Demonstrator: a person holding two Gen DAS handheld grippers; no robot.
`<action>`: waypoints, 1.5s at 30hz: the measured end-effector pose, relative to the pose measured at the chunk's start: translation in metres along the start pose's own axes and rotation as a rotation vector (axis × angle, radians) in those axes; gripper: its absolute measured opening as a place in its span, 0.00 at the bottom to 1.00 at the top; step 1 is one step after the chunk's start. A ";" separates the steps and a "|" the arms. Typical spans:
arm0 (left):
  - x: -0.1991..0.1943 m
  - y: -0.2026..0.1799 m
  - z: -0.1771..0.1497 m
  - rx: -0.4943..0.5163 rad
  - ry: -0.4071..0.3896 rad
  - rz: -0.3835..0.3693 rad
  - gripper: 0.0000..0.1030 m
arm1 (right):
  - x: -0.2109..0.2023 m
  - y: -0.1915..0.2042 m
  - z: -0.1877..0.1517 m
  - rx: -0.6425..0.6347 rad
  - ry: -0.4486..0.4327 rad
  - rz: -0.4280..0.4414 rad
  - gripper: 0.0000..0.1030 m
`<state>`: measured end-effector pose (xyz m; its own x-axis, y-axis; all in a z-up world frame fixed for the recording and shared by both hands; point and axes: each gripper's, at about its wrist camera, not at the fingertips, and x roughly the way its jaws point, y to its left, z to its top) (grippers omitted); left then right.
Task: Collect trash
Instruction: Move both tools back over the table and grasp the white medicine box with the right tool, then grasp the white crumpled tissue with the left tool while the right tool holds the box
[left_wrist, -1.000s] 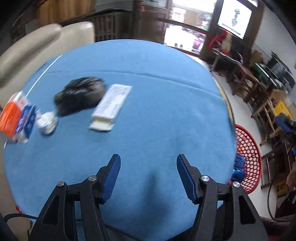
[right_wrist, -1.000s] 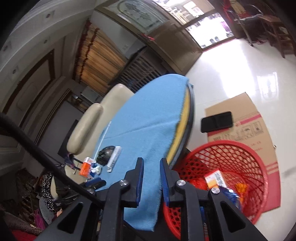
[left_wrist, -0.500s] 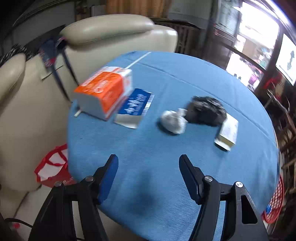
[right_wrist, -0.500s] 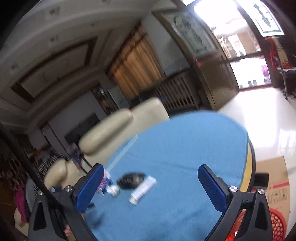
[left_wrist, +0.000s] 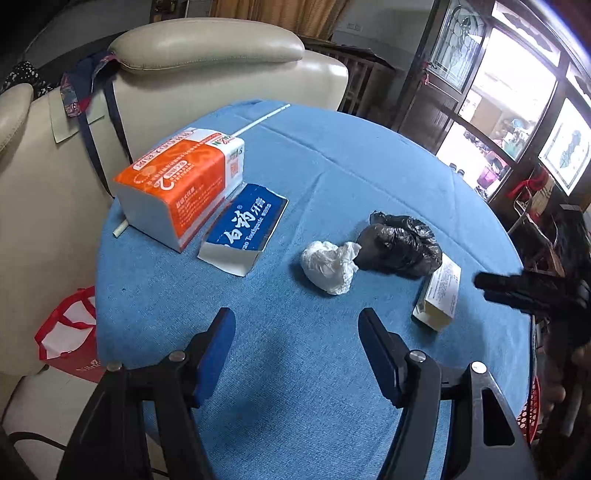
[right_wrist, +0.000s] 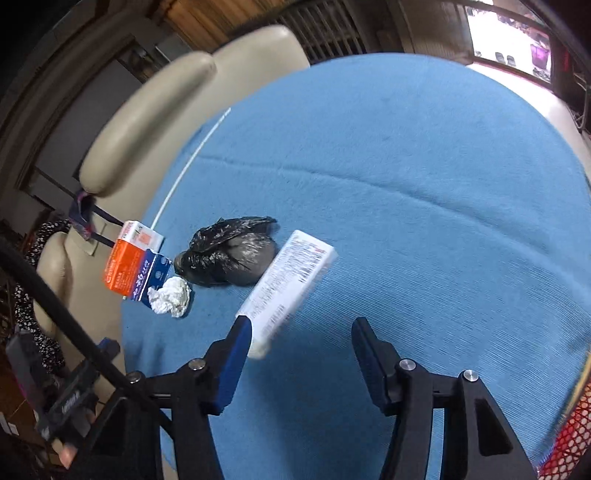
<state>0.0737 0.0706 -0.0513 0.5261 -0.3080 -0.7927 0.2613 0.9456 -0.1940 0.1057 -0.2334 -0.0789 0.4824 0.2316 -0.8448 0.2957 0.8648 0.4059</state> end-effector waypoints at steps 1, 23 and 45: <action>0.001 0.001 -0.001 -0.002 0.005 -0.001 0.68 | 0.011 0.008 0.005 -0.008 0.015 -0.031 0.59; 0.066 -0.030 0.051 -0.192 0.147 -0.024 0.69 | 0.056 0.027 -0.004 -0.191 0.023 -0.303 0.56; 0.068 -0.037 -0.001 -0.122 0.140 -0.008 0.23 | -0.023 -0.060 -0.072 -0.144 -0.063 -0.143 0.51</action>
<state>0.0984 0.0145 -0.0985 0.4045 -0.3064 -0.8617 0.1605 0.9514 -0.2630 0.0177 -0.2582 -0.1092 0.4957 0.0778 -0.8650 0.2460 0.9426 0.2257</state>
